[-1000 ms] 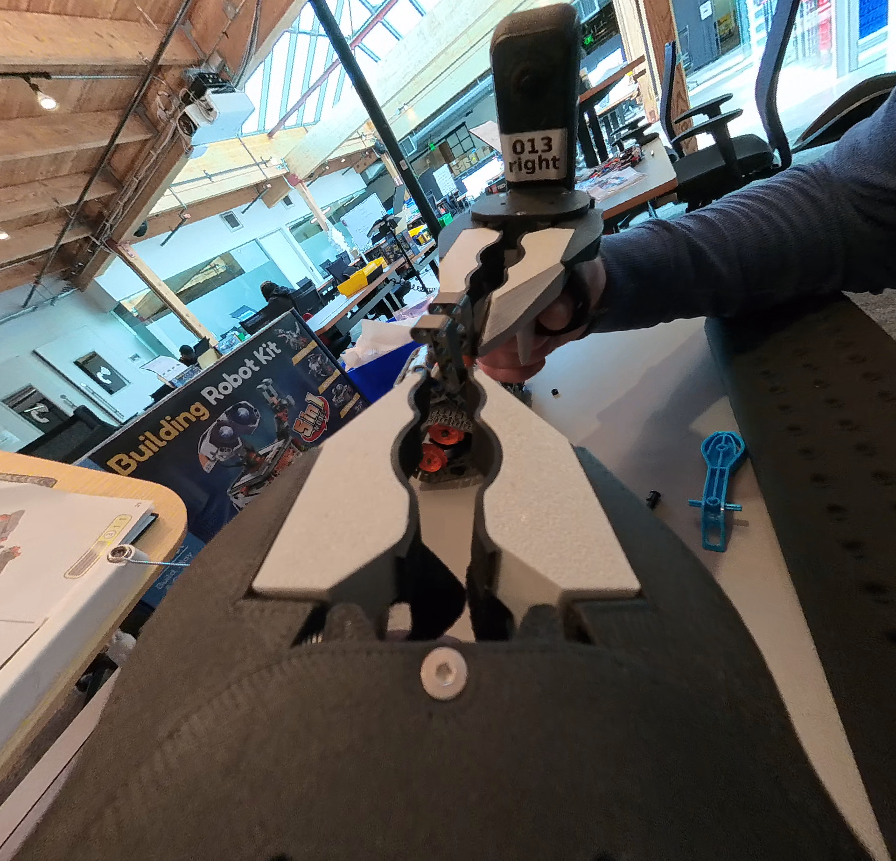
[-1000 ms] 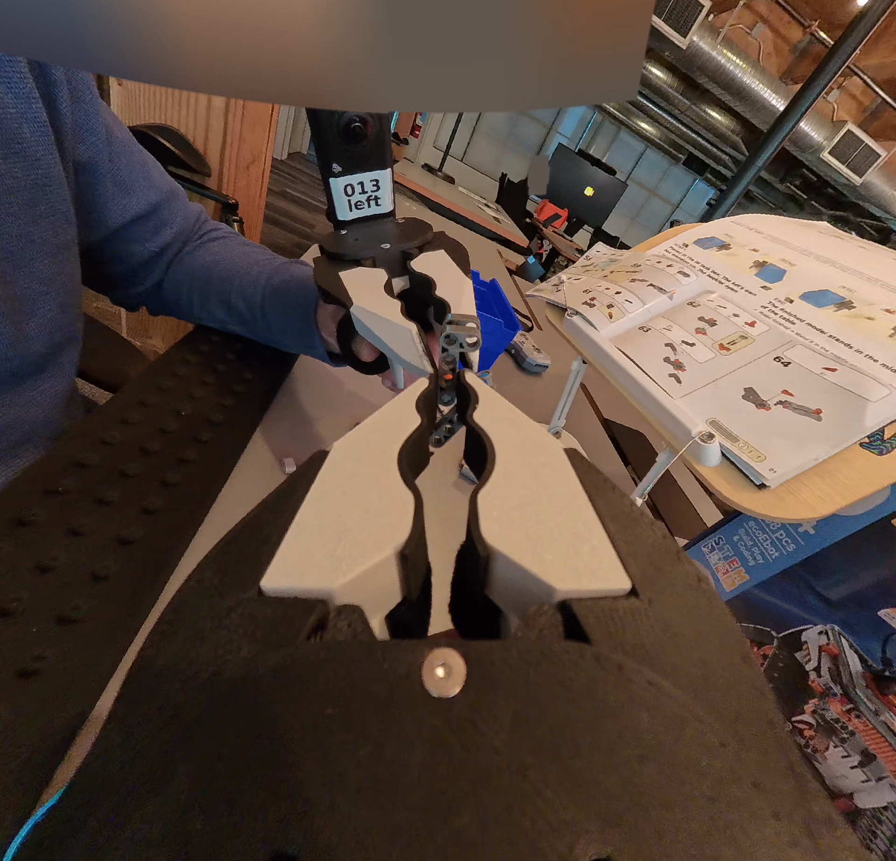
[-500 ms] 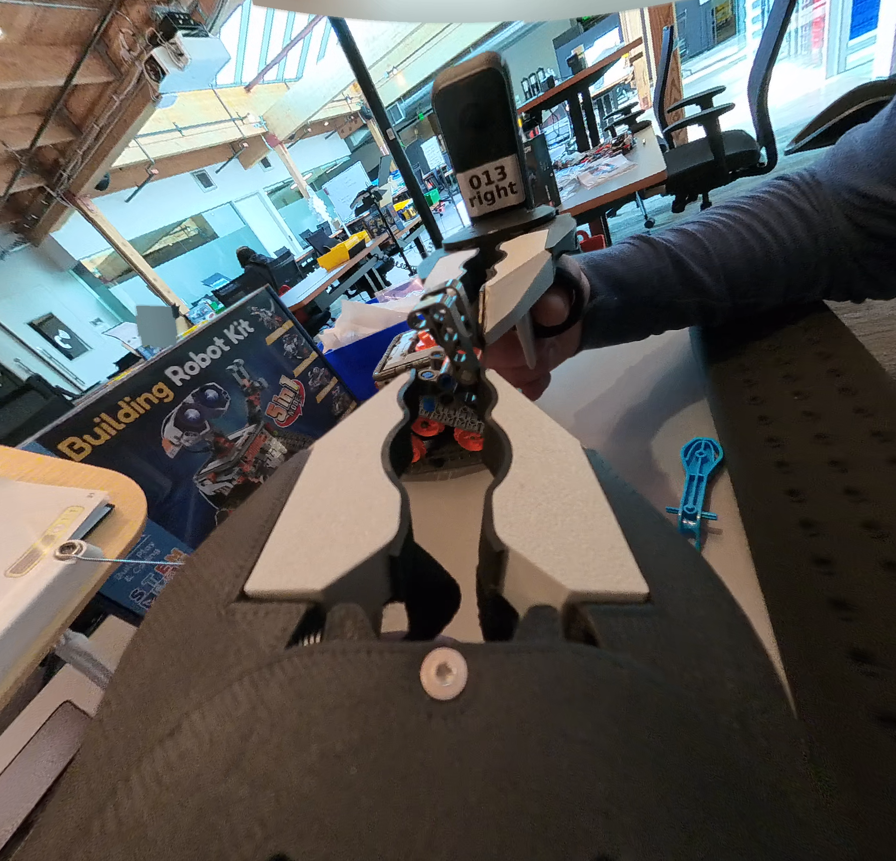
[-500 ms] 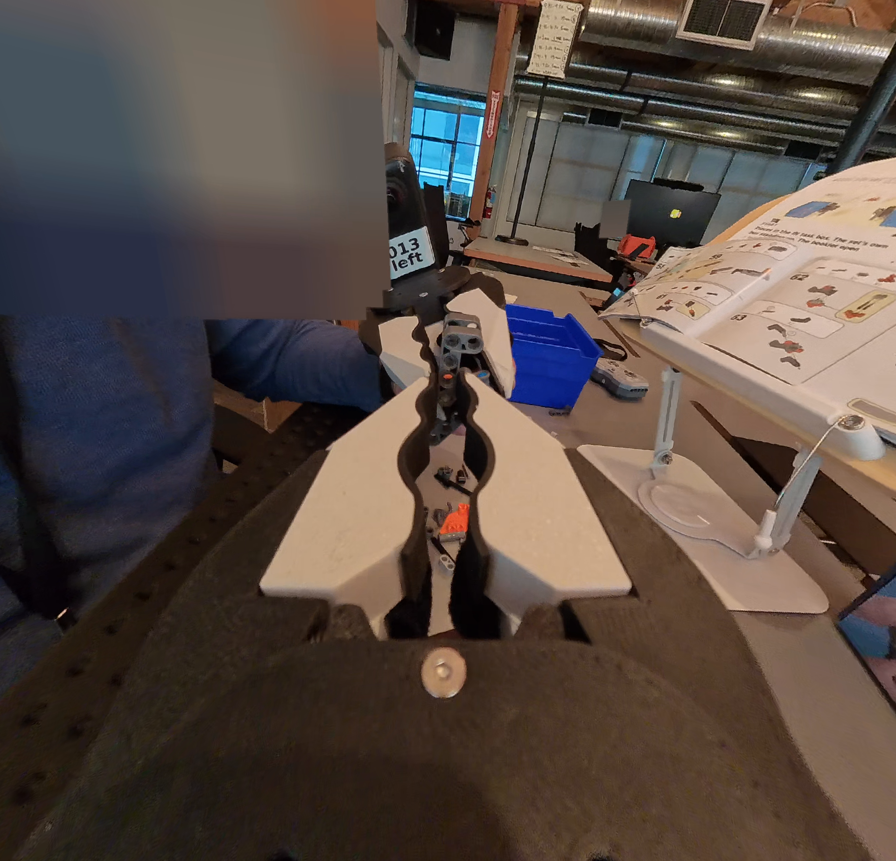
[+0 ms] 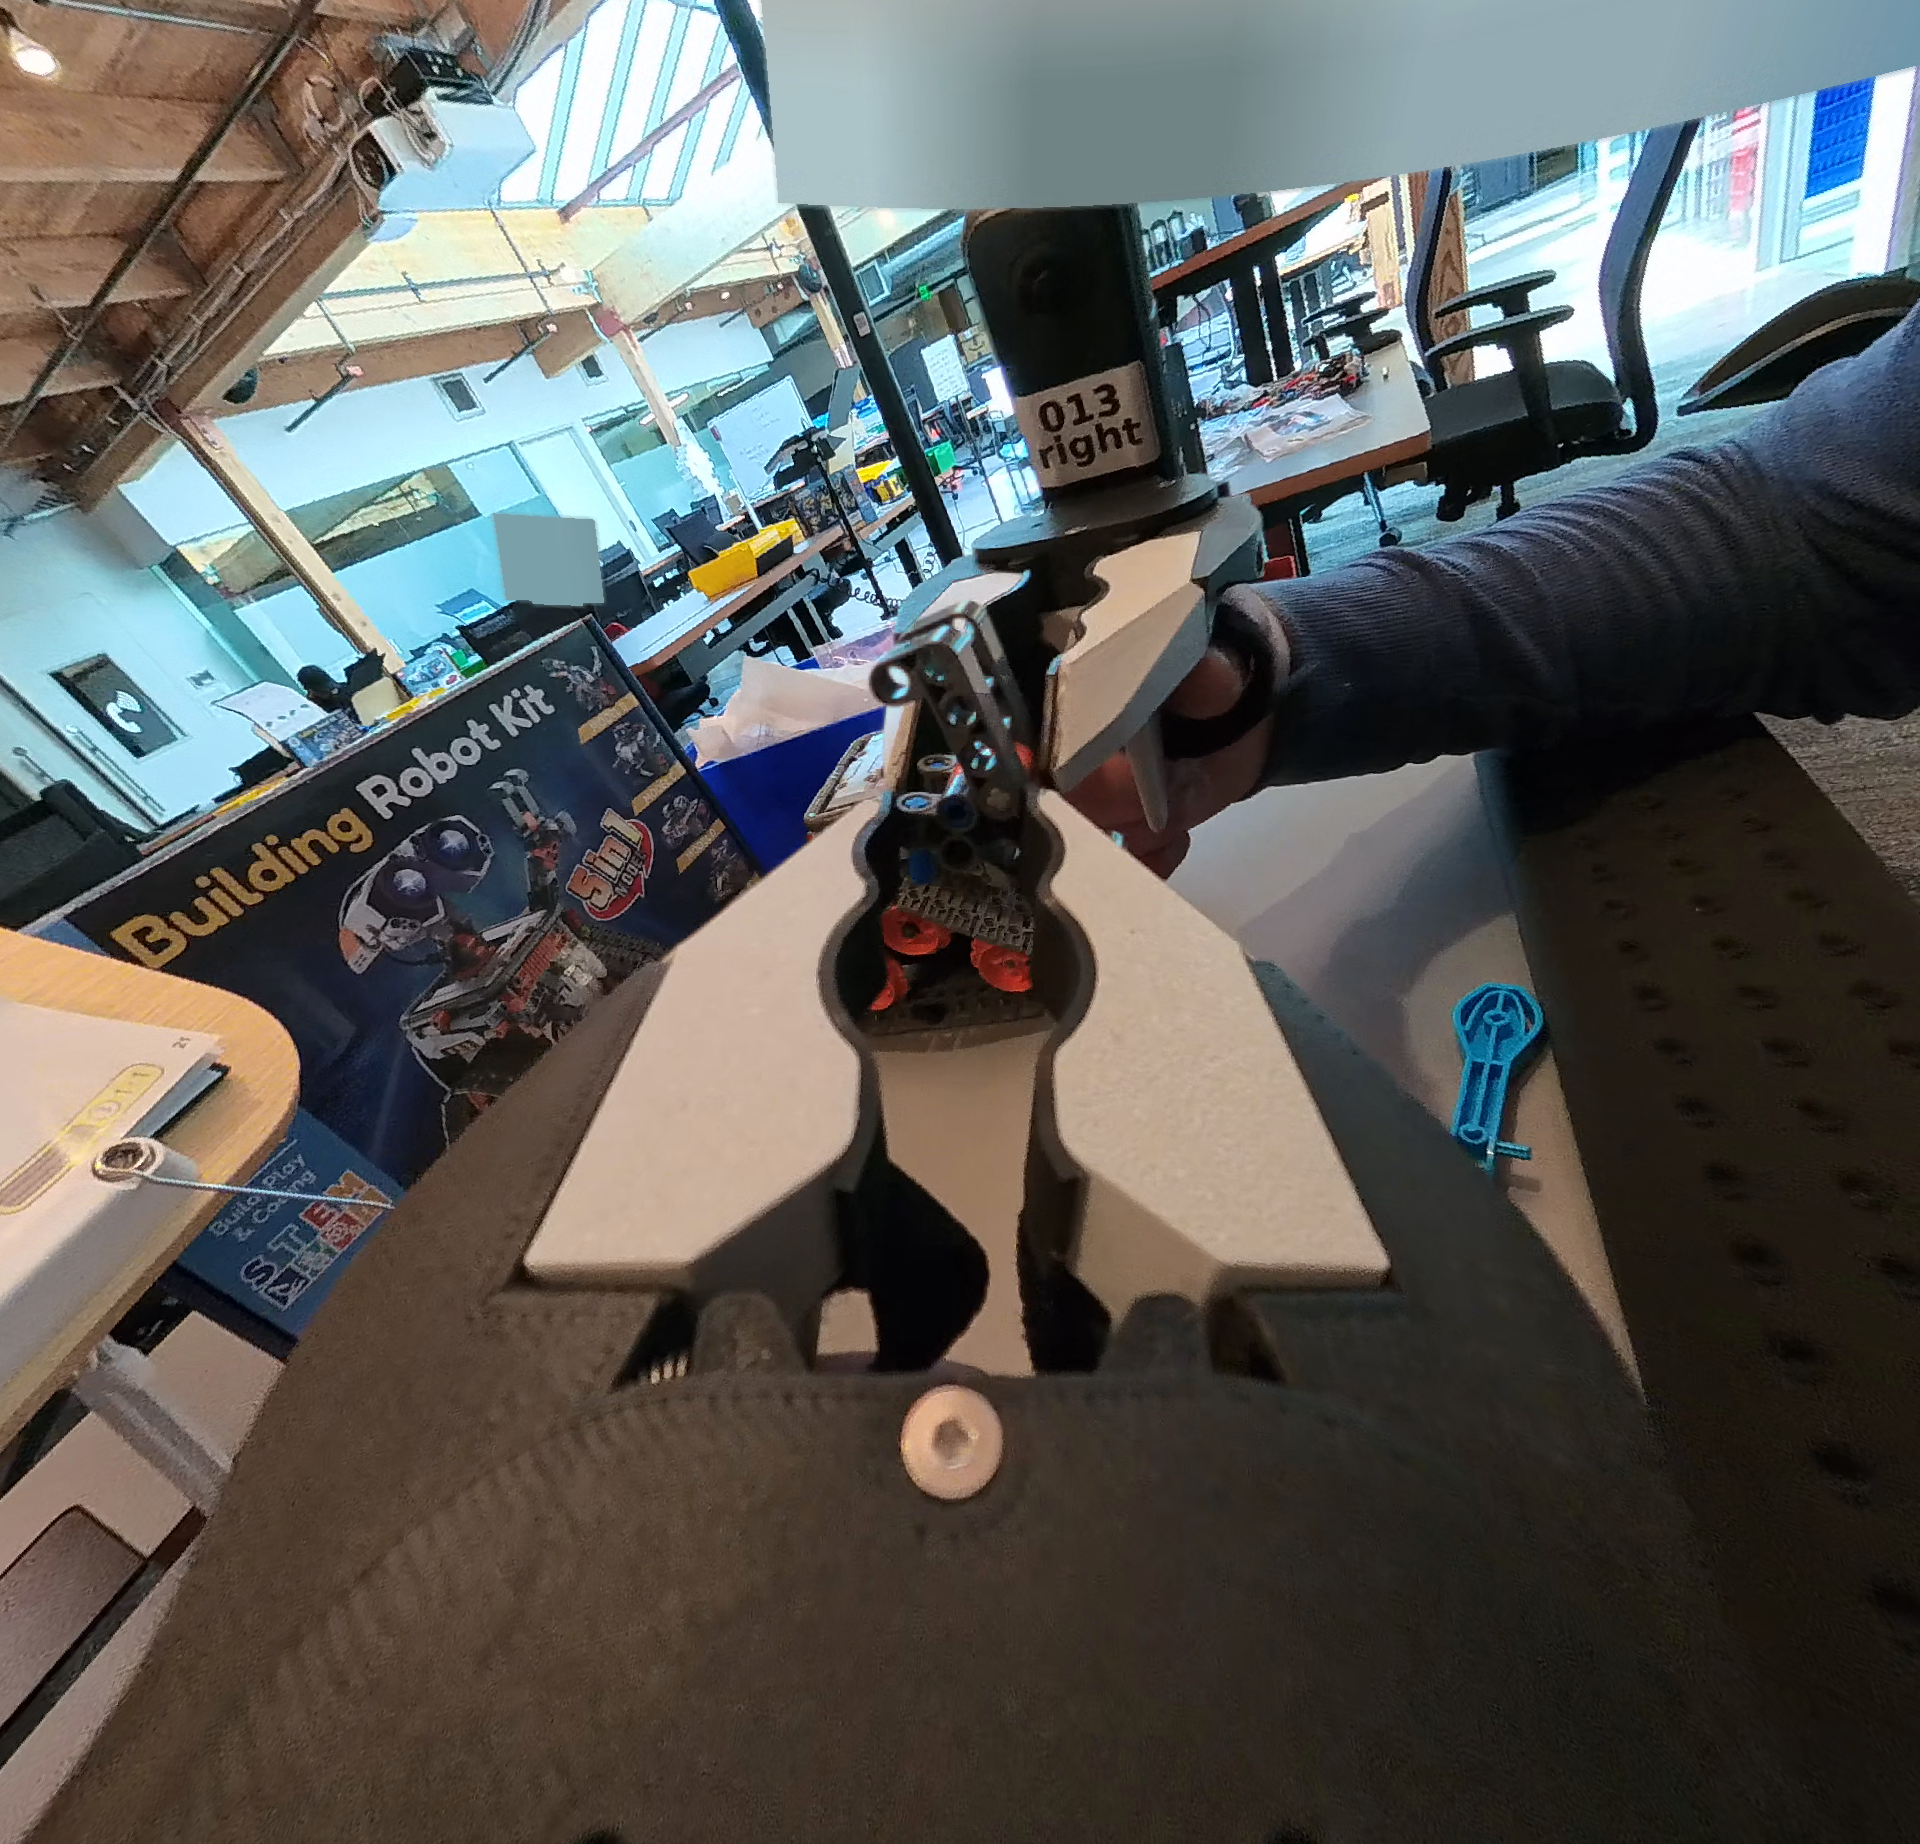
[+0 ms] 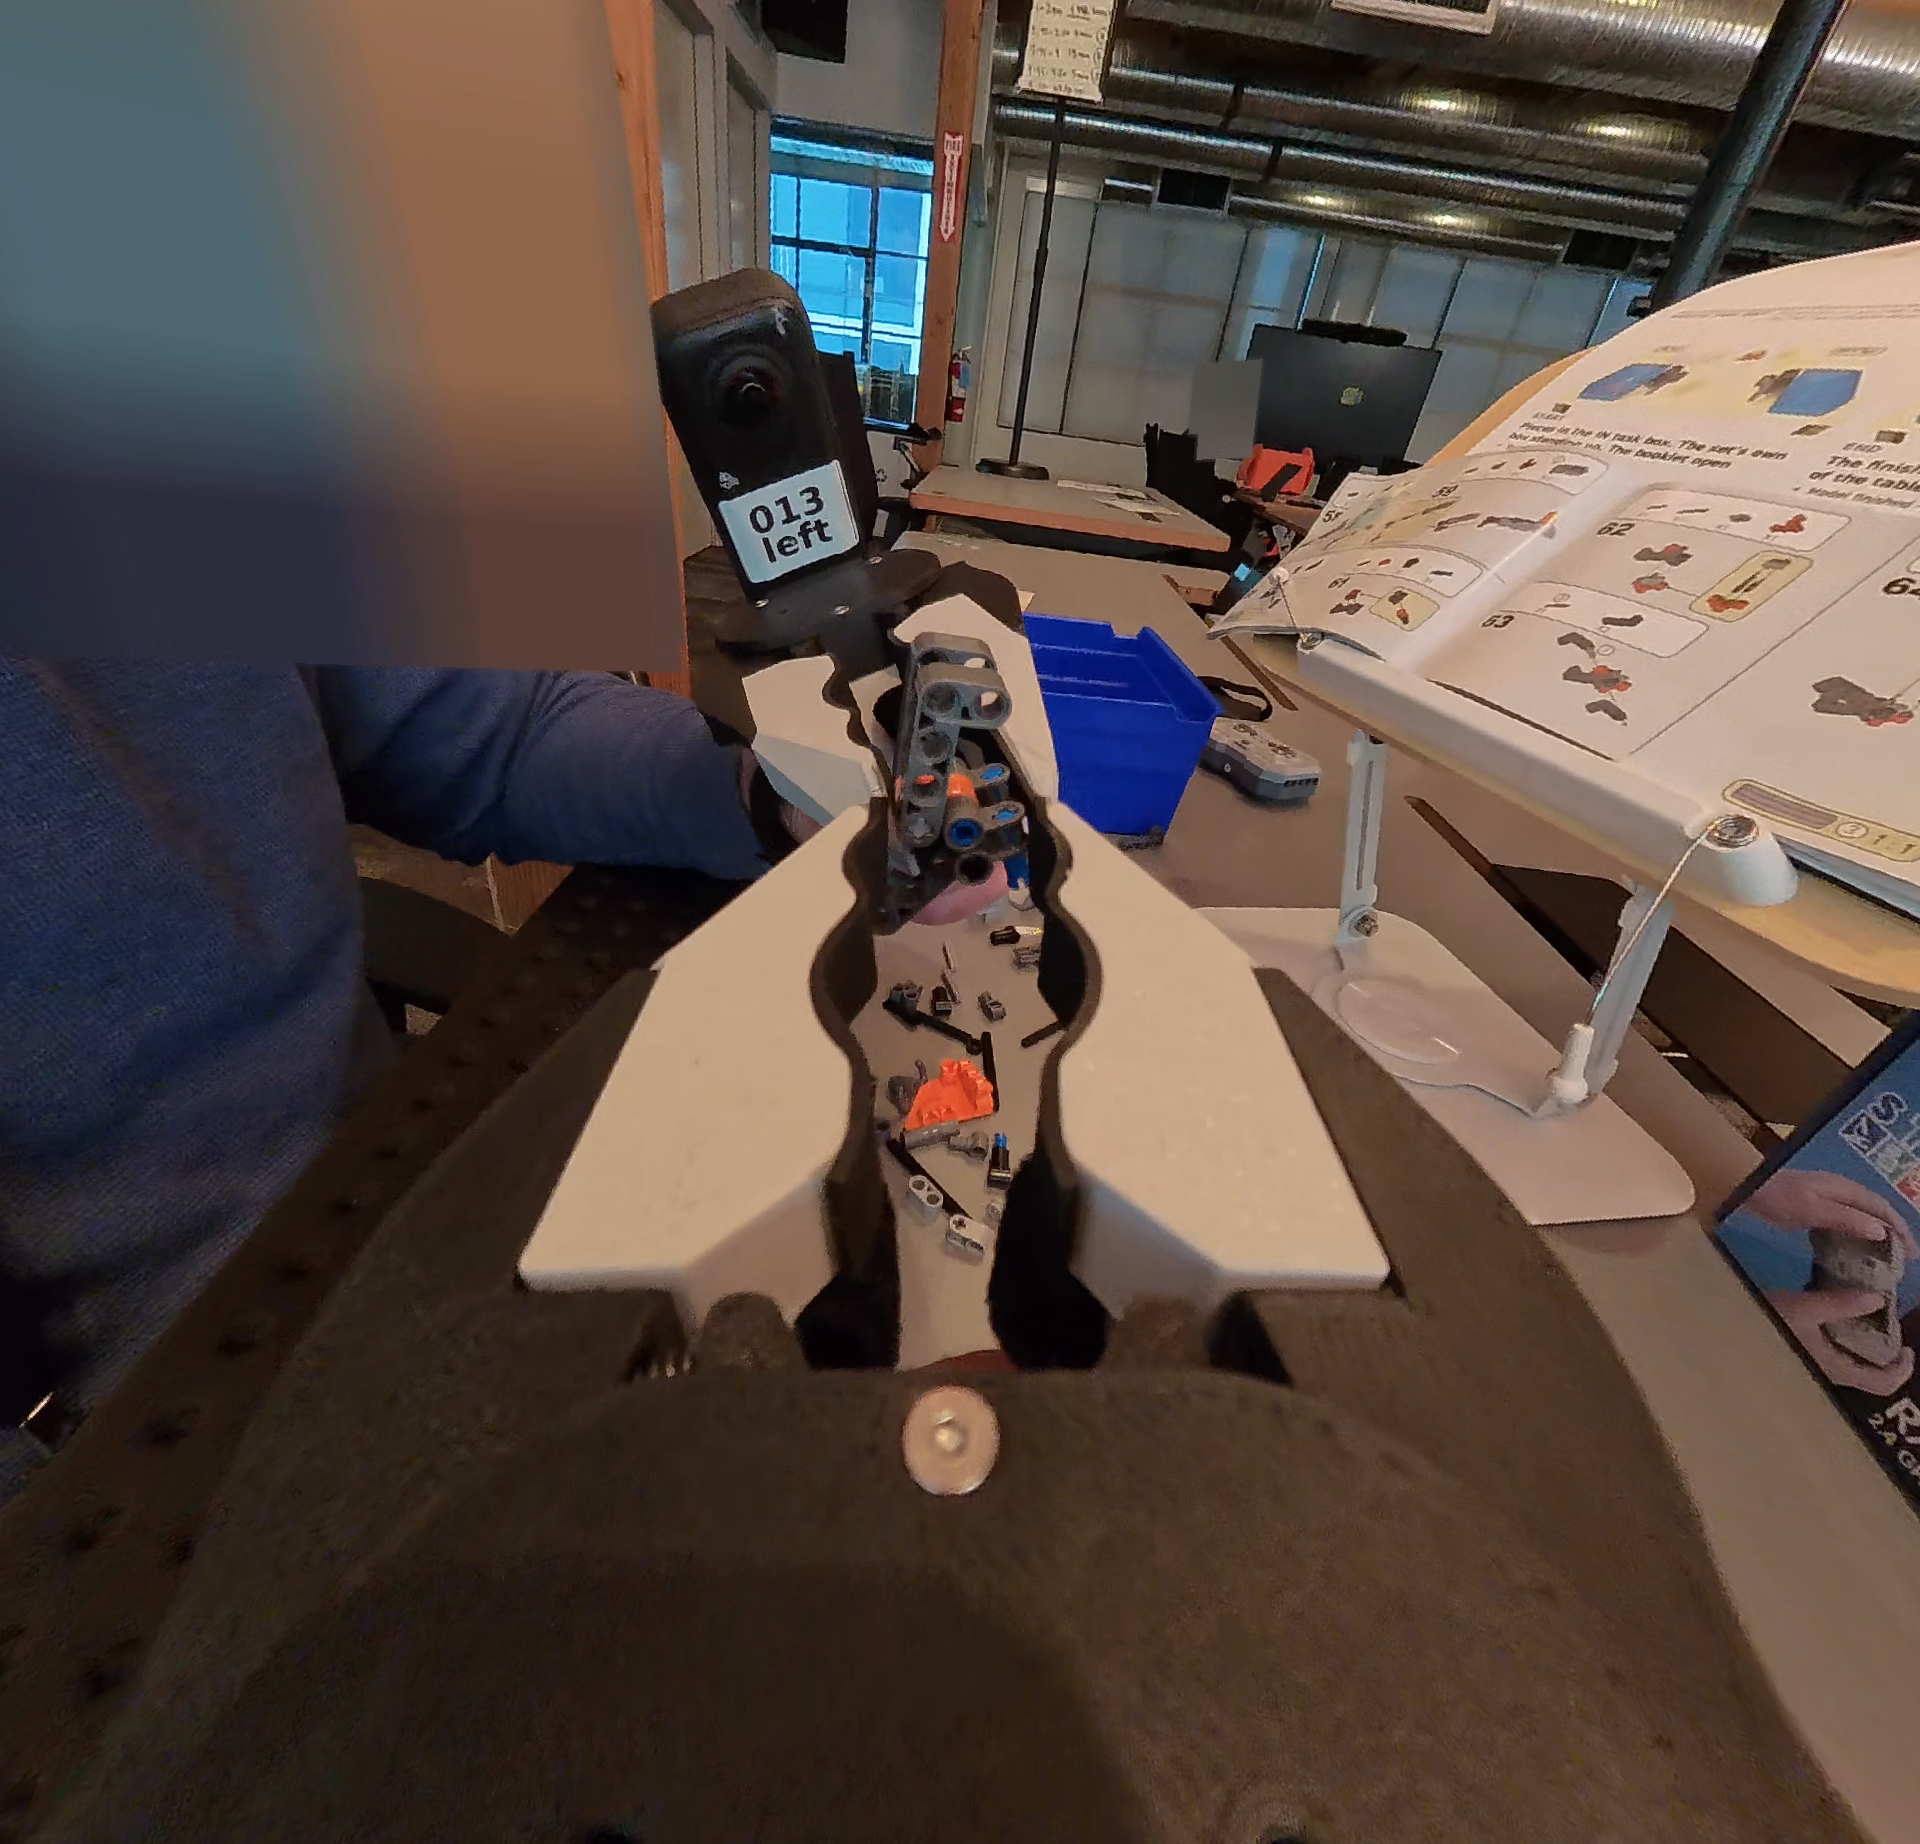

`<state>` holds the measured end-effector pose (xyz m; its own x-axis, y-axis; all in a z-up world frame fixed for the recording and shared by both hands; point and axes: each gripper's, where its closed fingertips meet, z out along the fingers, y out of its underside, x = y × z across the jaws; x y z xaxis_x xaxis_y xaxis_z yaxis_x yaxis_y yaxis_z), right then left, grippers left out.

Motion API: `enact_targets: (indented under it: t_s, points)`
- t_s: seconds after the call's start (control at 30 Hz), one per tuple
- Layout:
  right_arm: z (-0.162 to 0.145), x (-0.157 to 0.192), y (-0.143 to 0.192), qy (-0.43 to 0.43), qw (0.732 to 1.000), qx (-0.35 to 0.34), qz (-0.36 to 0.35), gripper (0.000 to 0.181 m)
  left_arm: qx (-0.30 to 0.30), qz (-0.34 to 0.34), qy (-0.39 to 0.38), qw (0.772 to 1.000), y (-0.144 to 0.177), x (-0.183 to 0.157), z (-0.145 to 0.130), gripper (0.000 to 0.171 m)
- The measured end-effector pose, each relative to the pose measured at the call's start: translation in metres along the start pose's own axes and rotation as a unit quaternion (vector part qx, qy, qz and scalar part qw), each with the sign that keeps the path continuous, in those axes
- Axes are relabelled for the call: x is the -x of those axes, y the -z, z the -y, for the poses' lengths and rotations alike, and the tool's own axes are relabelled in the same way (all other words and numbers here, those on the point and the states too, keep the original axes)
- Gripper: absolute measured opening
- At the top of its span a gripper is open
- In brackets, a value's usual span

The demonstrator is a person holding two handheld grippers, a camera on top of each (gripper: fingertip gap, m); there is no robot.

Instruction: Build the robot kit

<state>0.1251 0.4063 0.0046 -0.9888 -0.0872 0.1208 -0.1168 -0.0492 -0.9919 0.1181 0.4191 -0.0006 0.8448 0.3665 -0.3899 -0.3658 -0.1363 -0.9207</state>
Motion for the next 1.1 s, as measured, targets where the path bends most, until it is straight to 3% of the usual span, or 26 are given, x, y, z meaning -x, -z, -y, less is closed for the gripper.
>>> enact_targets:
  t_s: [0.37, 0.73, 0.87, 1.1]
  points:
    - [0.002, 0.010, 0.003, 0.007, 0.999, -0.008, 0.032, 0.020, -0.017, -0.019, -0.020, 0.999, 0.003, -0.010, 0.006, 0.018]
    - [0.005, 0.018, 0.007, -0.001, 0.998, -0.023, 0.062, 0.019, -0.059, -0.070, 0.087, 0.992, 0.006, -0.018, 0.012, 0.013]
    - [0.002, 0.019, 0.008, -0.017, 0.997, -0.028, 0.074, 0.019, -0.061, -0.077, 0.094, 0.991, 0.006, -0.020, 0.012, 0.013]
    - [0.007, 0.028, 0.011, -0.034, 0.992, -0.056, 0.108, 0.018, -0.102, -0.112, 0.174, 0.973, 0.008, -0.026, 0.022, 0.012]
